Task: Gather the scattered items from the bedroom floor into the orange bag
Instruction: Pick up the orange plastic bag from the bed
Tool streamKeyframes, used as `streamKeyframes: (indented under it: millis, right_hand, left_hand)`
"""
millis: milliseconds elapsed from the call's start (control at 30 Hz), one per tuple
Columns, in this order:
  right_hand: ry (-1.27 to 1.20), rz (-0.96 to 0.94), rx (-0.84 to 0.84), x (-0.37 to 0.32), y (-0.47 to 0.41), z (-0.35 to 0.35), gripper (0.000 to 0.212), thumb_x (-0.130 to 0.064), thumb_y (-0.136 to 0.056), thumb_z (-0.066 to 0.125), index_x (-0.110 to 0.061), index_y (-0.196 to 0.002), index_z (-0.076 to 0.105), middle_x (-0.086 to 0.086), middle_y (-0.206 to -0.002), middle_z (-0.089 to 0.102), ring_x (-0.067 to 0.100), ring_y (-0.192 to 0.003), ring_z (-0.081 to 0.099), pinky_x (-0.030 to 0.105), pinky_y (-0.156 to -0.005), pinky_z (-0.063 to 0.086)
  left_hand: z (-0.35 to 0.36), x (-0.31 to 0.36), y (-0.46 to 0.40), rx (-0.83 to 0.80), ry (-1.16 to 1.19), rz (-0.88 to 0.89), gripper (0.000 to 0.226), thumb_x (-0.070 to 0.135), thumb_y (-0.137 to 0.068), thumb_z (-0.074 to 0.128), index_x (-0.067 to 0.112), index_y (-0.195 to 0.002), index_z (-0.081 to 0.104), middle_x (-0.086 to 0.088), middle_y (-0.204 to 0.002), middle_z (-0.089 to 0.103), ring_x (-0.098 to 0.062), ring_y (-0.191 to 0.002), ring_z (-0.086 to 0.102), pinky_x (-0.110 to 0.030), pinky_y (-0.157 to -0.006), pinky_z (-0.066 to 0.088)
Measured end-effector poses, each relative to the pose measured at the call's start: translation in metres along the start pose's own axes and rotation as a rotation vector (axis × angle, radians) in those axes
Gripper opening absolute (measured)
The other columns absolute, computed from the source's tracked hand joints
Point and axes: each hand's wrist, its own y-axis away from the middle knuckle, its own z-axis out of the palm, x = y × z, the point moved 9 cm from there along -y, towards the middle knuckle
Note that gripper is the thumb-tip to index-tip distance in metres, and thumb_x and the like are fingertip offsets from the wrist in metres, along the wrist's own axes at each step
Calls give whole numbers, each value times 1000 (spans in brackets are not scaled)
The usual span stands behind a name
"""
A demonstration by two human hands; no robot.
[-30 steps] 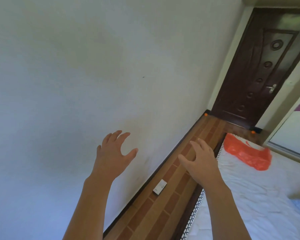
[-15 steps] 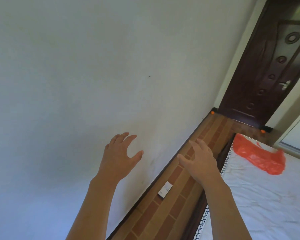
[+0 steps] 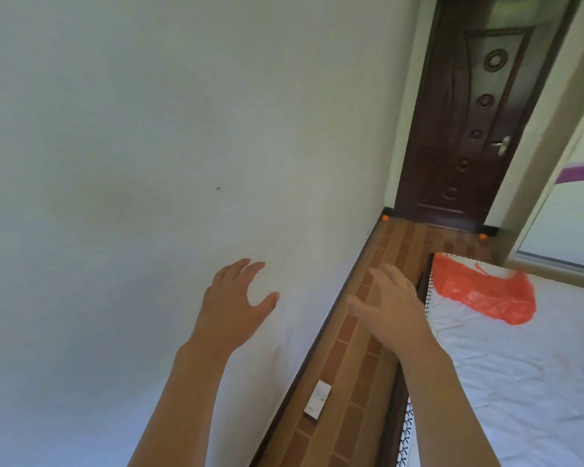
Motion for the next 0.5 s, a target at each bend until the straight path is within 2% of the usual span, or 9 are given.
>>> streamKeyframes:
  millis: [200, 333, 500]
  right_hand:
    - [16, 111, 85, 33, -30, -17, 75, -66, -92, 59, -35, -156, 35, -5, -171, 16, 24, -157, 17, 55, -123, 25]
    - [23, 178, 164, 60, -36, -27, 71, -64, -91, 59, -36, -153, 41, -7, -169, 22, 21, -155, 19, 53, -122, 25]
    - [73, 297, 257, 83, -52, -43, 85, -76, -75, 42, -35, -149, 46, -9, -166, 27, 20, -152, 24, 54, -120, 31]
  left_hand:
    - [38, 27, -67, -51, 36, 87, 65, 60, -93, 58, 38, -151, 41, 11, -161, 34, -14, -151, 23, -44, -121, 30]
    - [85, 46, -109, -132, 98, 170, 64, 60, -93, 57, 37, -151, 42, 8, -160, 37, -16, -149, 28, -45, -120, 33]
    - [132, 70, -160, -237, 156, 275, 73, 72, -86, 46, 38, -150, 42, 8, -160, 38, -17, -148, 34, -45, -119, 36]
